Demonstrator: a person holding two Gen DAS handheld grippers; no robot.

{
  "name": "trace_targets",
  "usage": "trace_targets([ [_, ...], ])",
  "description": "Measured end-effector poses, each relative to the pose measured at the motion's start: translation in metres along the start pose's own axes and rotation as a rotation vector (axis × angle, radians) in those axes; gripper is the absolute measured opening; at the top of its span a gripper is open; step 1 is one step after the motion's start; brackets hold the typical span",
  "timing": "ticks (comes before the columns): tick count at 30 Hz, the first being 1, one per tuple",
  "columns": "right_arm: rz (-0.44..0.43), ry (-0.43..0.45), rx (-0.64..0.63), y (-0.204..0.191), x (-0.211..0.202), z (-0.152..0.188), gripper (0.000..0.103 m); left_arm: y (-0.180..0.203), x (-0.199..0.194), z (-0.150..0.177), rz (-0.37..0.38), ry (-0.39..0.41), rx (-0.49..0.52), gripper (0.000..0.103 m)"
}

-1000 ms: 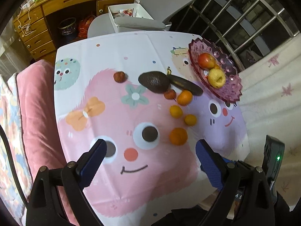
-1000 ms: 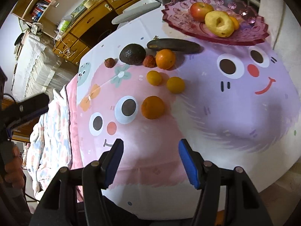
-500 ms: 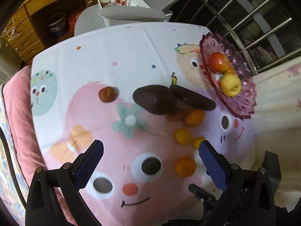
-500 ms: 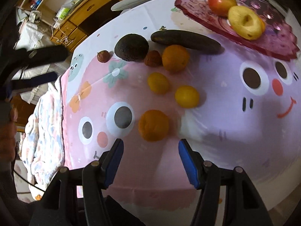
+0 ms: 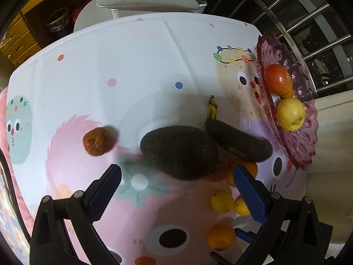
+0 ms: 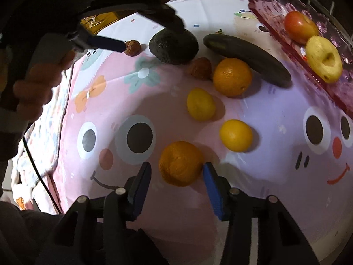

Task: Organize fruits
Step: 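Grasp the avocado with the left tool while the right tool grasps an orange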

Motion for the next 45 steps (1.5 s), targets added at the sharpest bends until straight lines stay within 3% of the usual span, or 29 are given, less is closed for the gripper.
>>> trace_targets([
  [7, -0.015, 0.022, -0.022, 0.006, 0.001, -0.005, 0.044, 0.005, 0.016, -0.011, -0.008, 0.004, -0.001, 0.101],
  [11, -0.017, 0.034, -0.039, 0.005, 0.001, -0.009, 0.044, 0.006, 0.023, -0.015, -0.017, 0.002, -0.001, 0.095],
  [14, -0.010, 0.042, -0.061, 0.004, 0.000, -0.011, 0.044, 0.006, 0.027, -0.017, -0.026, -0.006, -0.008, 0.085],
  [29, -0.022, 0.035, -0.058, 0.003, 0.000, -0.013, 0.043, -0.001, 0.026, -0.017, -0.010, 0.026, -0.041, 0.082],
  [38, -0.028, 0.056, -0.013, 0.006, -0.011, -0.003, 0.043, -0.007, 0.007, -0.004, -0.024, 0.059, -0.045, 0.081],
  [45, -0.038, 0.079, 0.091, 0.010, -0.025, 0.015, 0.042, -0.004, -0.026, 0.025, -0.023, 0.088, -0.038, 0.081],
])
Point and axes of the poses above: each gripper's, at about its wrist camera, not at the fingertips, and x roughly the way its jaws point, y to its right, z to its underside, the point moved 9 cm from there along x, roughly the way its jaws point, and after that the axes turned 1 degree about -x, right-handed, at the moved point
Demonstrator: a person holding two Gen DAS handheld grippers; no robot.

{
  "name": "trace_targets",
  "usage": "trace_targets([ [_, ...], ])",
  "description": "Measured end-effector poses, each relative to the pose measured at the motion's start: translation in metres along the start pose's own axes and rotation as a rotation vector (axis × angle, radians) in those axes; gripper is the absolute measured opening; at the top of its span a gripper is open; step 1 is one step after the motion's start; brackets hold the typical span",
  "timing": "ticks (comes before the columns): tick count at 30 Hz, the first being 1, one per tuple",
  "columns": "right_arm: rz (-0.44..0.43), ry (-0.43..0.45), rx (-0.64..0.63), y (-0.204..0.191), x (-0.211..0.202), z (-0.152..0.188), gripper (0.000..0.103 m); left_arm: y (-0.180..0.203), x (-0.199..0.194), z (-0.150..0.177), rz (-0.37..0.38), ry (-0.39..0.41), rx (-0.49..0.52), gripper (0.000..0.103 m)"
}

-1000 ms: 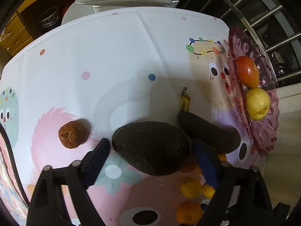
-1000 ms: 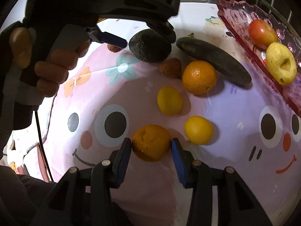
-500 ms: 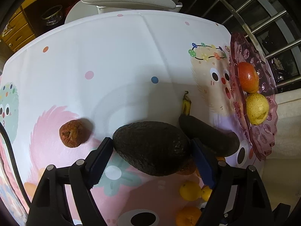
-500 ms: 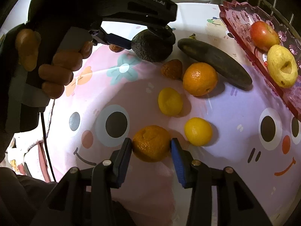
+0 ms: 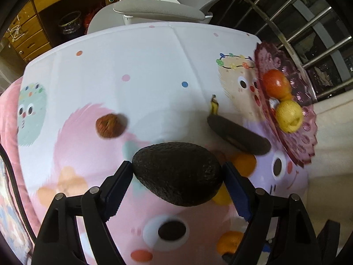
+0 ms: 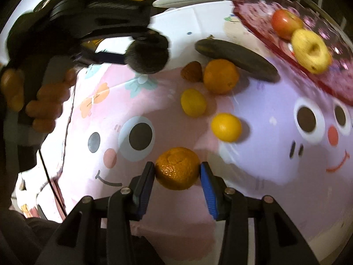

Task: Organize fruits
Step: 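Grasp the avocado with the left tool while the right tool grasps an orange, then carry the avocado and orange over the pink bowl and release both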

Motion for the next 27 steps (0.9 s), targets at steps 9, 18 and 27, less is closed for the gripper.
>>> trace_targets([
  [9, 0.014, 0.085, 0.110, 0.000, -0.046, 0.025, 0.043, 0.011, -0.071, 0.055, 0.028, 0.060, 0.024, 0.081],
  [18, 0.047, 0.170, 0.177, 0.010, -0.100, 0.038, 0.043, 0.030, -0.131, 0.092, 0.053, 0.124, 0.058, 0.081],
  [27, 0.055, 0.233, 0.242, 0.029, -0.141, 0.037, 0.042, 0.050, -0.159, 0.111, 0.076, 0.153, 0.079, 0.081],
])
Point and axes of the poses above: each gripper's, at about its wrist camera, not at the fingertips, and x roughly the way its jaws point, y to its right, z to its underside, the point moved 9 cm from there along x, roughly the way its jaws point, and after that the axes turned 1 degree about -x, right-handed, at the moved point
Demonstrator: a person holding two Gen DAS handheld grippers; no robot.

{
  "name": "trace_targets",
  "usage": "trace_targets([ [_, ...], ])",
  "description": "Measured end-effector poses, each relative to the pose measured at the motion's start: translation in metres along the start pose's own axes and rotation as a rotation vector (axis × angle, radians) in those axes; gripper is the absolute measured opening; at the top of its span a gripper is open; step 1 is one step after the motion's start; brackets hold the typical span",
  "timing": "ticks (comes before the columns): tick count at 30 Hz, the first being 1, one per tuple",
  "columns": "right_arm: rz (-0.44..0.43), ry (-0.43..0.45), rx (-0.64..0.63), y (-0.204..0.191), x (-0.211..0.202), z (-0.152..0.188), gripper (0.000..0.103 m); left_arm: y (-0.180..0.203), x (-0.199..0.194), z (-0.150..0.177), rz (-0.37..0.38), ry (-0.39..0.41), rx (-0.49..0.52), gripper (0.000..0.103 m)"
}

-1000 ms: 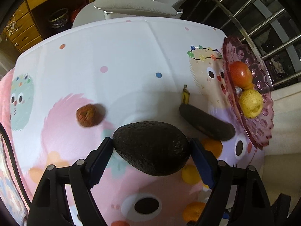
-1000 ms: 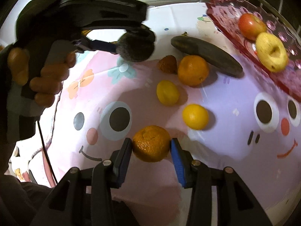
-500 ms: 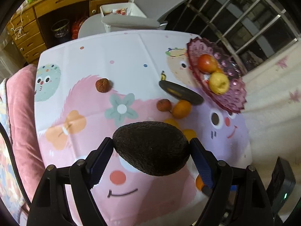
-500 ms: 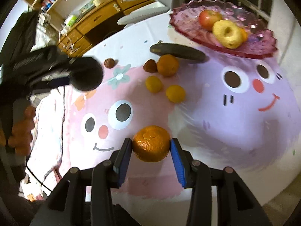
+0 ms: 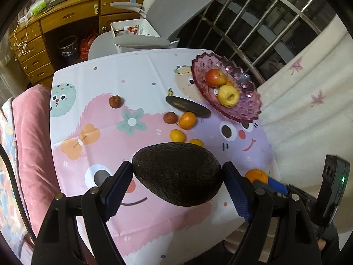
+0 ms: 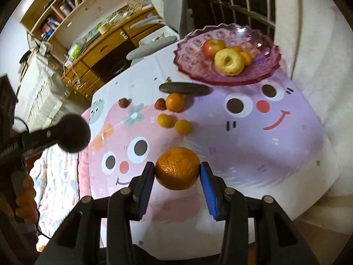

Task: Organize fruits
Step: 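Carry the avocado and orange over the pink bowl and release both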

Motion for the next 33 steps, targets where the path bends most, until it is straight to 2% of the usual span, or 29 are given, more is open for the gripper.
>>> trace_targets([
  [9, -0.009, 0.009, 0.026, 0.034, -0.014, -0.027, 0.043, 0.029, 0.003, -0.003, -0.009, 0.025, -0.010, 0.081],
  [13, -0.041, -0.007, 0.018, 0.054, -0.012, -0.046, 0.043, 0.046, 0.009, -0.010, -0.031, 0.037, -0.034, 0.081],
  [25, -0.098, -0.091, -0.123, 0.105, 0.003, -0.107, 0.043, 0.108, 0.047, -0.041, -0.081, 0.059, -0.144, 0.081],
  [33, -0.123, -0.108, -0.239, 0.131, 0.013, -0.141, 0.043, 0.140, 0.085, -0.063, -0.103, 0.061, -0.197, 0.081],
])
Point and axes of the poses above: each gripper's, at about its wrist camera, not at the fingertips, and x roughly the way its jaws point, y to its right, z to its underside, the point moved 9 cm from there along x, roughly the way its jaws point, and after that the axes turned 1 degree about -x, right-handed, at the moved point
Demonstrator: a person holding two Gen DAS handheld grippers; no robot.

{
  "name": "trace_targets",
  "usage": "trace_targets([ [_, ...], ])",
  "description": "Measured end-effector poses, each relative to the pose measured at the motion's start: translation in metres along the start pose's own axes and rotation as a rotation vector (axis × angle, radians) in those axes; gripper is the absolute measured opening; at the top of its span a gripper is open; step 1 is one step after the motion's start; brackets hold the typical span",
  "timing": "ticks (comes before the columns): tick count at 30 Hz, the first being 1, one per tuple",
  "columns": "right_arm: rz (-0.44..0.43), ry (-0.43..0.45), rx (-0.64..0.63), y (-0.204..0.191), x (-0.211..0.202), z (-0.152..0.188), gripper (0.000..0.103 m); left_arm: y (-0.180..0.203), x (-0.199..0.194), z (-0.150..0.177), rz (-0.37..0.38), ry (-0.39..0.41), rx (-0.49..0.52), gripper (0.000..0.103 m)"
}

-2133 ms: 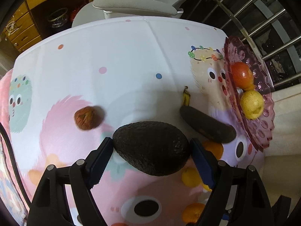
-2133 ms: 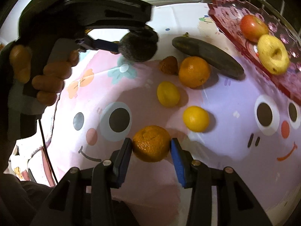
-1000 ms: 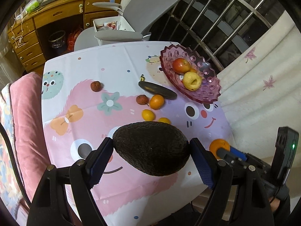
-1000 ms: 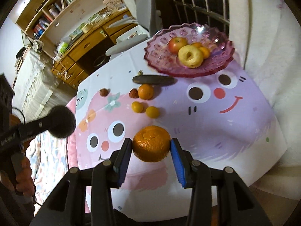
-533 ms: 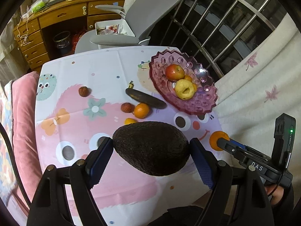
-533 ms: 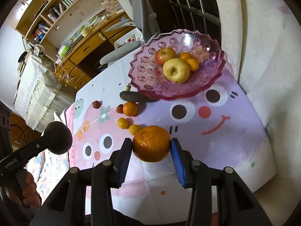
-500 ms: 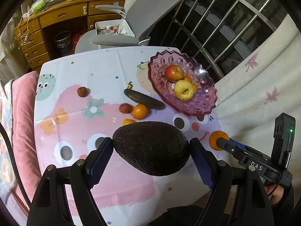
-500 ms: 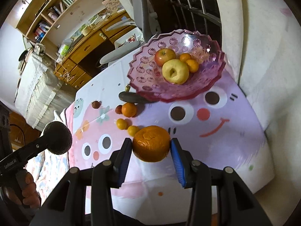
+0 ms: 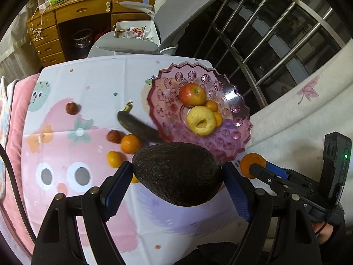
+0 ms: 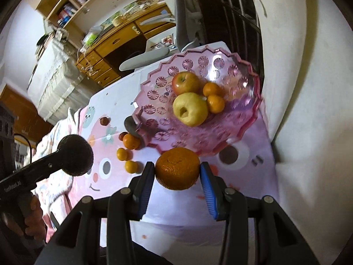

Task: Organize fruits
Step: 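Carry the avocado and orange over the pink bowl and release both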

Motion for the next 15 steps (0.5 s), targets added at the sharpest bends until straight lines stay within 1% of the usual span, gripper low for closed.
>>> trace_targets([
  [8, -0.012, -0.013, -0.108, 0.018, 0.012, -0.022, 0.043, 0.027, 0.040, -0.022, -0.021, 0.011, -0.008, 0.082],
  [11, -0.007, -0.025, -0.142, 0.022, 0.020, -0.027, 0.043, 0.031, 0.053, -0.027, -0.021, 0.007, -0.015, 0.082],
  [15, -0.002, -0.037, -0.155, 0.030, 0.030, -0.033, 0.043, 0.033, 0.073, -0.031, -0.029, -0.012, -0.030, 0.082],
])
Point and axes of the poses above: each gripper's, at about its wrist camera, not at the fingertips, and x roughly the way its jaws point, y to its right, z to its underside, the point moved 9 cm from there along x, roughly the way its jaws point, and after that the axes turned 1 degree about -x, right-handed, at the moved point
